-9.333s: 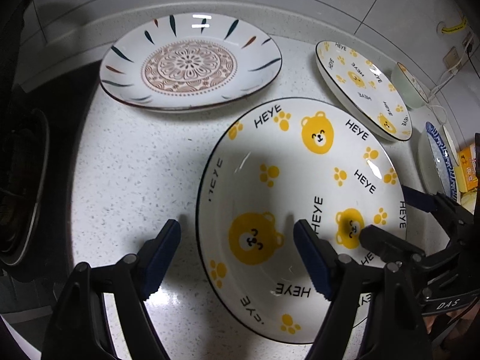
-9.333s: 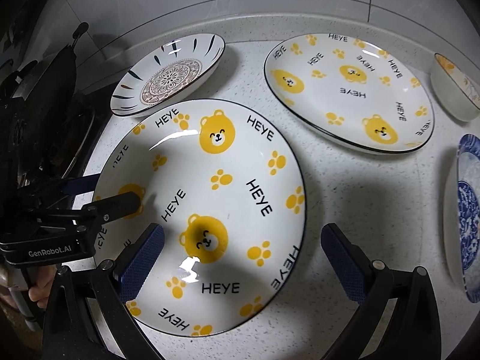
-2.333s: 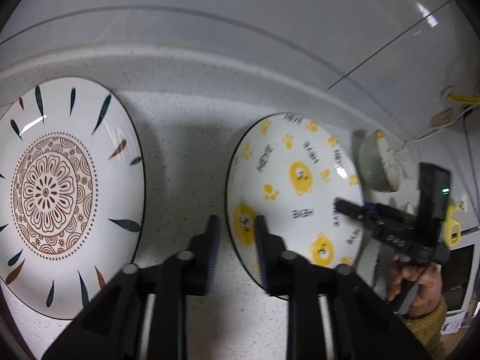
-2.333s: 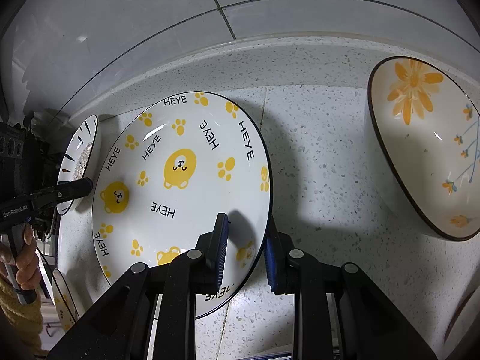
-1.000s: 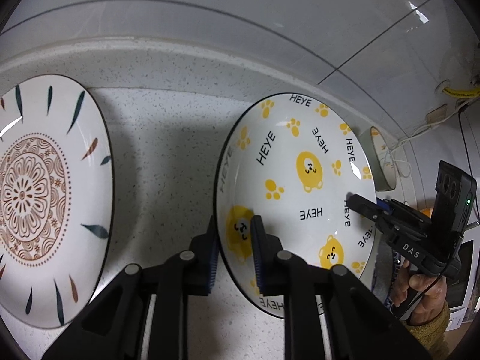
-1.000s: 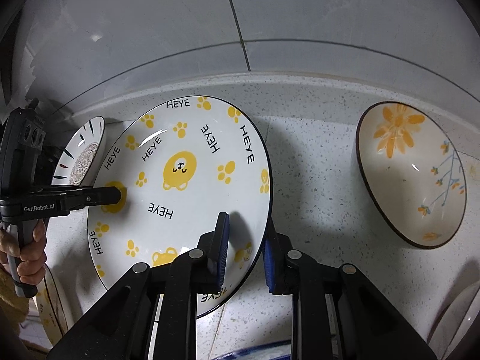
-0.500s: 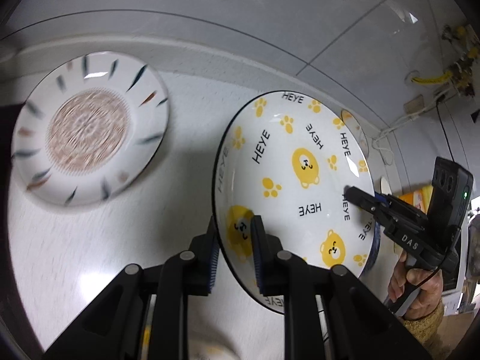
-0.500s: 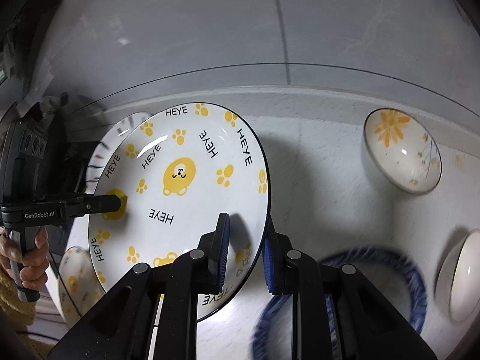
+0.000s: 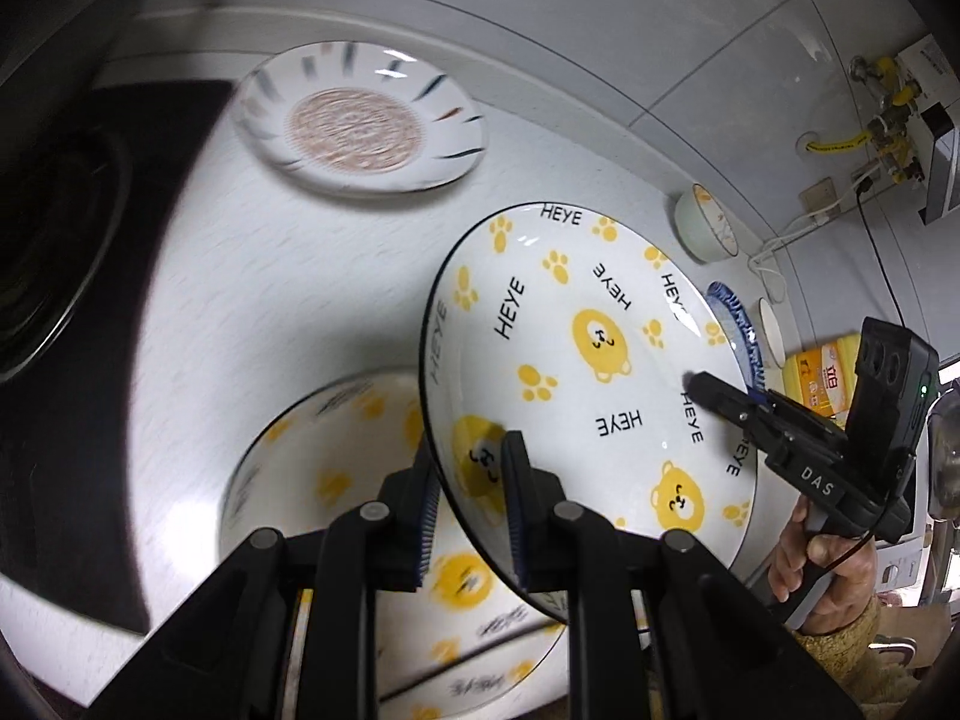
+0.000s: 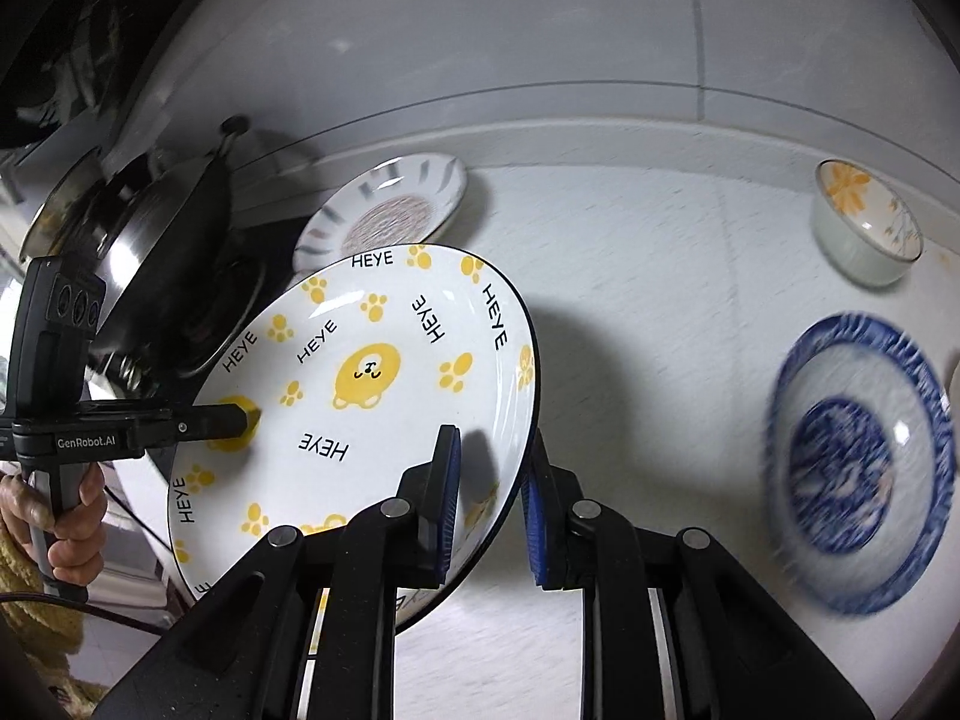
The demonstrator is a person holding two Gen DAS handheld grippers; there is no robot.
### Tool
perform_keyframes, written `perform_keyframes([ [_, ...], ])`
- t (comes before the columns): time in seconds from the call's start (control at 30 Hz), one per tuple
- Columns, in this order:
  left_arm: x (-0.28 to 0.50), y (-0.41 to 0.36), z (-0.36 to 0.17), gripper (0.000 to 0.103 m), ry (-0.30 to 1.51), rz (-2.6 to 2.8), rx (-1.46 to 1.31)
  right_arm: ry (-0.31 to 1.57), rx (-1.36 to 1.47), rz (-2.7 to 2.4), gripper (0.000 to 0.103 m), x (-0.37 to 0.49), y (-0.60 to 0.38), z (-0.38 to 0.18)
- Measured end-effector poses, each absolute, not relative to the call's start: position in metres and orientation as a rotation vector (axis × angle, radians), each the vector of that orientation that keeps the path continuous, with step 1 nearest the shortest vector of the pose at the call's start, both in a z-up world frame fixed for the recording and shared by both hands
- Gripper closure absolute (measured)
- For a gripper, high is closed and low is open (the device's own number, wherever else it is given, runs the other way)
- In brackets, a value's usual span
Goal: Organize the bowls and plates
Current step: 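Lift the second bear plate with both grippers and carry it over the first, then lower the bear plate onto the other bear plate and open both grippers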
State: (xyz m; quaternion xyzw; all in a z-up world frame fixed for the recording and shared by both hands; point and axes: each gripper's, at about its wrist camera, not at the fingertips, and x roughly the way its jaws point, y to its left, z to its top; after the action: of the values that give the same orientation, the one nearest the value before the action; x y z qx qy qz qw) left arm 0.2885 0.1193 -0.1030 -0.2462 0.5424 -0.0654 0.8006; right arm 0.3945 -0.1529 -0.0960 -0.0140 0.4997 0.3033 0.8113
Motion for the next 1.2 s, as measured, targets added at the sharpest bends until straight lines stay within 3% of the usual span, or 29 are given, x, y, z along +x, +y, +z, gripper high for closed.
perform_keyframes([
  [0.27, 0.233, 0.154, -0.120, 0.085, 1.187, -0.080, -0.540, 1.119, -0.055, 0.715, 0.085, 0.347, -0.112, -0.116],
  [0.67, 0.219, 0.180, -0.153, 0.086, 1.218, -0.061, -0.598, 1.207, -0.093, 0.721, 0.085, 0.322, -0.082, -0.156],
  [1.2, 0.217, 0.182, -0.142, 0.086, 1.222, -0.046, -0.538, 1.252, -0.111, 0.721, 0.084, 0.319, -0.076, -0.160],
])
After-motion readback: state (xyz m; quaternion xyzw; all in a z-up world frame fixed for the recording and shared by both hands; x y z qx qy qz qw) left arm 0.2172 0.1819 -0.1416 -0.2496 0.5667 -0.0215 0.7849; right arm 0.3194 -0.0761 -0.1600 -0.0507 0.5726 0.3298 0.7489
